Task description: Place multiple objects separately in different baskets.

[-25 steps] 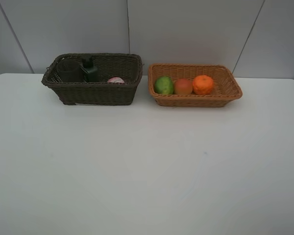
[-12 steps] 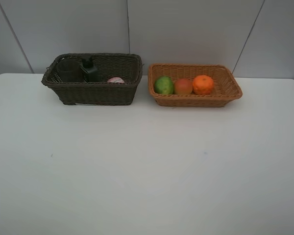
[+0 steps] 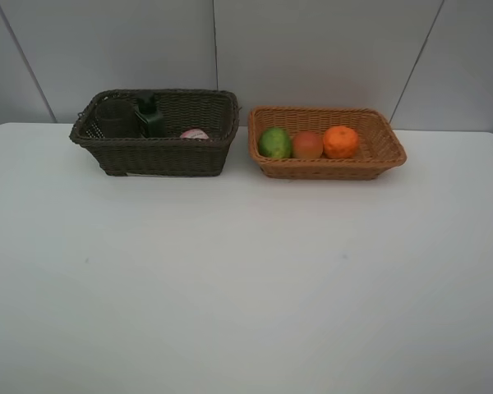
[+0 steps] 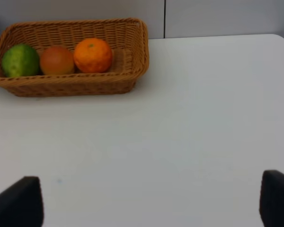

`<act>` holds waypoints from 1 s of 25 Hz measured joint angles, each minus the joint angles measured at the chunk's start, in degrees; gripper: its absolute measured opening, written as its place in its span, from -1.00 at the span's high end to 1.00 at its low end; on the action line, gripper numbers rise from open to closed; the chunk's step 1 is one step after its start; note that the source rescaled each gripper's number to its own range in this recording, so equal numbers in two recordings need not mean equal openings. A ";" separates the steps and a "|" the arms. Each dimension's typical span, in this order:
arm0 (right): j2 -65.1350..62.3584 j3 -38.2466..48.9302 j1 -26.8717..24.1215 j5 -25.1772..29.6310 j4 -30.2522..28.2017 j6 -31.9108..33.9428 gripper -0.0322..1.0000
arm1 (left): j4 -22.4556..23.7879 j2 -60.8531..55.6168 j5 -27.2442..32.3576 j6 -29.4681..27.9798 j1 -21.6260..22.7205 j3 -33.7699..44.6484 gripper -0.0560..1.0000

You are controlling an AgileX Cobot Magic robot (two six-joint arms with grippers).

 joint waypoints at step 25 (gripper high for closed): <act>0.00 0.00 0.00 0.00 0.00 0.00 -1.00 | -0.42 0.00 0.00 0.39 0.00 0.11 -1.00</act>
